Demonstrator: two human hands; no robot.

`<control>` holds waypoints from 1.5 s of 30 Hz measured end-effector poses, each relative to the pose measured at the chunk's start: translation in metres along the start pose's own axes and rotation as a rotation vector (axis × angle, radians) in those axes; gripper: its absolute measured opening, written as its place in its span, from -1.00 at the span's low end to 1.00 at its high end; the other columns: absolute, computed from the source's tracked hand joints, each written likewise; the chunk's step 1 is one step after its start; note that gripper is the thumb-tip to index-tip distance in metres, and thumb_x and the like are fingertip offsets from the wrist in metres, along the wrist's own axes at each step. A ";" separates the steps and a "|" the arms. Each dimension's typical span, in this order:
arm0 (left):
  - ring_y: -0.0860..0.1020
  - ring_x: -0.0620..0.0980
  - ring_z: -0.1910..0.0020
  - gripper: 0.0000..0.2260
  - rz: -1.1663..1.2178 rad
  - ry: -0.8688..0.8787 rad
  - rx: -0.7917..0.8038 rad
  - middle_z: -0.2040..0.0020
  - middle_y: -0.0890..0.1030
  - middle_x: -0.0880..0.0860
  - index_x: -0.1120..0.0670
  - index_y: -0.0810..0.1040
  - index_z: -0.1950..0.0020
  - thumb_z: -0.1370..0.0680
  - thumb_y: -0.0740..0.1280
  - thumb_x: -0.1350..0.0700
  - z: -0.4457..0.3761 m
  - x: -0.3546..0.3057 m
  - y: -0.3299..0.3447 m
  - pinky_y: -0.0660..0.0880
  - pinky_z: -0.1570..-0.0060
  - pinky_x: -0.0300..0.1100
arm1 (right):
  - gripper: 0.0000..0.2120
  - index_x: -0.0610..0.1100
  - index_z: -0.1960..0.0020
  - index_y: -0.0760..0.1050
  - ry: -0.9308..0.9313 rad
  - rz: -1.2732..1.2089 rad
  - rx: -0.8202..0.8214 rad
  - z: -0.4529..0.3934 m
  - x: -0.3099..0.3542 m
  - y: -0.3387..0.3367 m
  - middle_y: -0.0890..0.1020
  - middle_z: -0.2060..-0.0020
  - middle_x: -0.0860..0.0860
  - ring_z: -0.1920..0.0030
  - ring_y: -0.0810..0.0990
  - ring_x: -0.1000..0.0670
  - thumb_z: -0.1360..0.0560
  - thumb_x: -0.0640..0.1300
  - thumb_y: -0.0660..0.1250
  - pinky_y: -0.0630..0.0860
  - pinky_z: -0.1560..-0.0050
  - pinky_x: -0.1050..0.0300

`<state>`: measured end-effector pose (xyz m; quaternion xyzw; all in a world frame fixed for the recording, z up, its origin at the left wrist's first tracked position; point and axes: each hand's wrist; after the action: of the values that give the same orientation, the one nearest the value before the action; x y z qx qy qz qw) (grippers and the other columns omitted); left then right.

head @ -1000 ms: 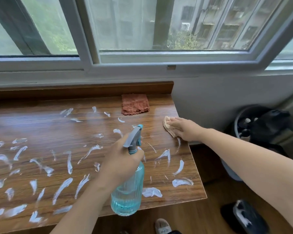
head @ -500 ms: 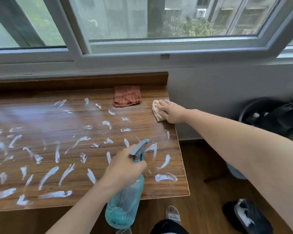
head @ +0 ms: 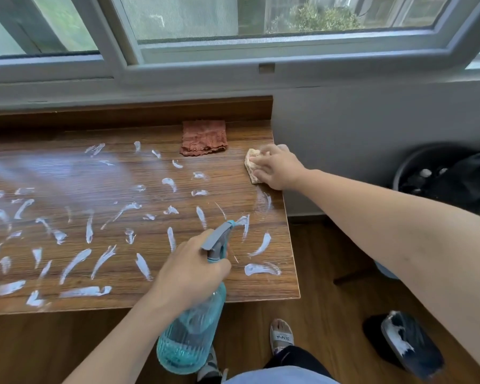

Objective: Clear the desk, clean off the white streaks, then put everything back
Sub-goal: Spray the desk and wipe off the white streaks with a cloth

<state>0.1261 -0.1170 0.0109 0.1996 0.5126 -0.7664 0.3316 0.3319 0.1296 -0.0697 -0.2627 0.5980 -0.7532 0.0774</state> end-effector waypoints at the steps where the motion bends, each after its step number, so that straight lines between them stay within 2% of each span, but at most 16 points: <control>1: 0.29 0.02 0.38 -0.92 0.033 0.003 -0.012 0.37 0.35 -0.04 0.05 0.43 0.07 -0.47 0.30 0.13 0.001 0.002 -0.003 0.28 0.29 -0.02 | -0.57 0.14 -0.49 0.44 0.009 0.007 -0.047 0.007 0.000 0.005 0.38 -0.39 -0.04 -0.40 0.24 -0.16 -0.64 0.17 0.23 0.28 -0.46 -0.11; 4: 0.28 -0.01 0.40 -0.90 0.132 0.010 -0.049 0.40 0.35 -0.08 -0.01 0.48 0.05 -0.48 0.30 0.17 0.003 0.009 -0.015 0.30 0.28 -0.02 | -0.61 0.13 -0.42 0.51 -0.020 -0.015 -0.118 0.036 0.009 0.017 0.36 -0.11 -0.01 -0.14 0.29 -0.08 -0.62 0.17 0.26 0.36 -0.28 -0.04; 8: 0.27 -0.03 0.41 -0.86 0.153 0.040 -0.113 0.27 0.45 0.15 0.03 0.52 -0.01 -0.50 0.31 0.22 0.005 0.014 -0.028 0.30 0.31 -0.02 | -0.65 0.01 -0.25 0.52 -0.101 -0.066 -0.097 0.094 0.031 0.036 0.46 -0.01 0.01 -0.02 0.45 -0.07 -0.54 0.14 0.33 0.49 -0.06 -0.10; 11: 0.26 -0.04 0.44 -0.84 0.183 0.052 -0.115 0.29 0.44 0.11 0.01 0.53 -0.02 -0.50 0.31 0.23 0.005 0.018 -0.035 0.30 0.32 -0.01 | -0.71 -0.03 -0.17 0.50 -0.164 -0.083 -0.073 0.121 0.039 0.042 0.43 0.09 0.08 0.08 0.43 0.00 -0.53 0.10 0.36 0.49 0.05 -0.04; 13: 0.26 -0.05 0.44 -0.83 0.186 0.054 -0.109 0.30 0.44 0.11 -0.01 0.53 -0.03 -0.51 0.32 0.21 0.004 0.021 -0.037 0.31 0.31 -0.01 | -0.72 -0.04 -0.20 0.51 -0.122 -0.099 -0.098 0.107 0.033 0.040 0.48 0.04 0.07 0.01 0.47 -0.03 -0.55 0.07 0.36 0.50 -0.01 -0.07; 17: 0.30 -0.01 0.40 -0.81 0.183 0.046 -0.095 0.25 0.50 0.12 -0.03 0.52 -0.03 -0.43 0.29 0.09 0.005 0.021 -0.038 0.33 0.31 0.01 | -0.62 0.04 -0.40 0.47 0.140 -0.157 -0.234 0.054 0.031 0.035 0.51 -0.20 -0.07 -0.20 0.44 -0.16 -0.60 0.05 0.30 0.49 -0.16 -0.10; 19: 0.27 0.00 0.39 -0.85 0.170 0.052 -0.091 0.34 0.39 0.02 0.03 0.51 0.00 -0.44 0.30 0.12 0.005 0.019 -0.037 0.31 0.30 0.02 | -0.63 0.07 -0.40 0.47 0.200 -0.145 -0.260 0.044 0.035 0.037 0.50 -0.20 -0.06 -0.19 0.43 -0.15 -0.61 0.06 0.28 0.47 -0.15 -0.07; 21: 0.25 -0.01 0.39 -0.89 0.152 0.053 -0.088 0.37 0.34 -0.04 0.09 0.50 0.00 -0.48 0.31 0.20 0.005 0.019 -0.034 0.29 0.29 0.01 | -0.67 0.02 -0.34 0.51 0.167 -0.147 -0.248 0.059 0.041 0.037 0.49 -0.13 -0.04 -0.15 0.44 -0.14 -0.60 0.05 0.30 0.47 -0.12 -0.06; 24: 0.22 0.00 0.39 -0.90 0.153 0.059 -0.076 0.38 0.30 -0.04 0.10 0.47 0.01 -0.49 0.30 0.22 0.006 0.021 -0.031 0.26 0.30 0.01 | -0.75 -0.09 -0.14 0.58 0.005 -0.159 -0.188 0.119 0.048 0.047 0.45 0.08 0.08 0.03 0.45 -0.06 -0.56 0.04 0.34 0.50 0.02 -0.04; 27: 0.24 0.02 0.38 -0.87 0.172 0.068 -0.057 0.33 0.34 0.05 0.09 0.48 -0.02 -0.48 0.29 0.20 0.005 0.025 -0.030 0.27 0.30 0.02 | -0.72 0.00 -0.20 0.62 -0.059 -0.182 -0.176 0.176 0.057 0.061 0.48 0.10 0.12 0.07 0.43 0.04 -0.54 0.09 0.37 0.51 0.08 0.03; 29: 0.23 0.01 0.38 -0.87 0.182 0.075 -0.052 0.32 0.33 0.06 0.08 0.48 -0.02 -0.49 0.29 0.22 0.006 0.025 -0.030 0.27 0.29 0.01 | -0.73 0.01 -0.18 0.66 -0.052 -0.182 -0.203 0.176 0.055 0.063 0.48 0.12 0.14 0.10 0.42 0.04 -0.54 0.07 0.40 0.51 0.12 0.03; 32: 0.21 -0.05 0.42 -0.89 0.182 0.090 -0.065 0.41 0.29 -0.07 0.05 0.47 0.04 -0.50 0.30 0.24 0.008 0.023 -0.030 0.26 0.31 0.00 | -0.74 0.00 -0.11 0.69 0.019 -0.100 -0.305 0.129 0.046 0.055 0.44 0.16 0.06 0.11 0.36 -0.03 -0.55 0.10 0.35 0.50 0.11 -0.09; 35: 0.21 -0.08 0.44 -0.91 0.170 0.092 -0.088 0.43 0.31 -0.07 0.09 0.48 0.03 -0.50 0.30 0.24 0.009 0.020 -0.032 0.26 0.30 -0.01 | -0.65 0.06 -0.29 0.60 0.163 0.081 -0.285 0.079 0.042 0.046 0.47 -0.05 -0.03 -0.05 0.37 -0.11 -0.61 0.16 0.24 0.45 -0.03 -0.06; 38: 0.28 -0.01 0.38 -0.88 0.177 0.085 -0.072 0.31 0.42 0.07 0.08 0.50 0.00 -0.48 0.29 0.21 0.008 0.021 -0.034 0.30 0.30 0.00 | -0.60 0.06 -0.41 0.48 0.187 0.134 -0.233 0.069 0.048 0.041 0.47 -0.22 -0.06 -0.16 0.38 -0.17 -0.63 0.16 0.17 0.45 -0.12 -0.10; 41: 0.30 0.03 0.37 -0.87 0.127 0.069 -0.043 0.32 0.40 0.04 0.07 0.49 0.01 -0.45 0.30 0.15 0.007 0.027 -0.032 0.31 0.30 0.01 | -0.62 0.07 -0.41 0.50 0.130 0.031 -0.202 0.093 0.050 0.042 0.48 -0.18 -0.02 -0.13 0.38 -0.13 -0.62 0.10 0.23 0.46 -0.12 -0.11; 45: 0.31 0.04 0.36 -0.89 0.071 0.052 0.016 0.33 0.39 0.02 0.10 0.45 0.02 -0.48 0.31 0.14 0.006 0.037 -0.027 0.32 0.29 -0.04 | -0.64 0.04 -0.36 0.56 0.060 -0.086 -0.214 0.149 0.057 0.056 0.39 0.01 0.15 -0.02 0.35 0.00 -0.59 0.07 0.32 0.48 -0.07 -0.06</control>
<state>0.0809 -0.1269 0.0069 0.2403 0.5075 -0.7528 0.3436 0.3453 -0.0382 -0.0829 -0.2719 0.6653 -0.6953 -0.0014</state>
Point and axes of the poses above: each hand's wrist, its own z-axis away from the middle knuckle, its own y-axis out of the palm, x = y × z
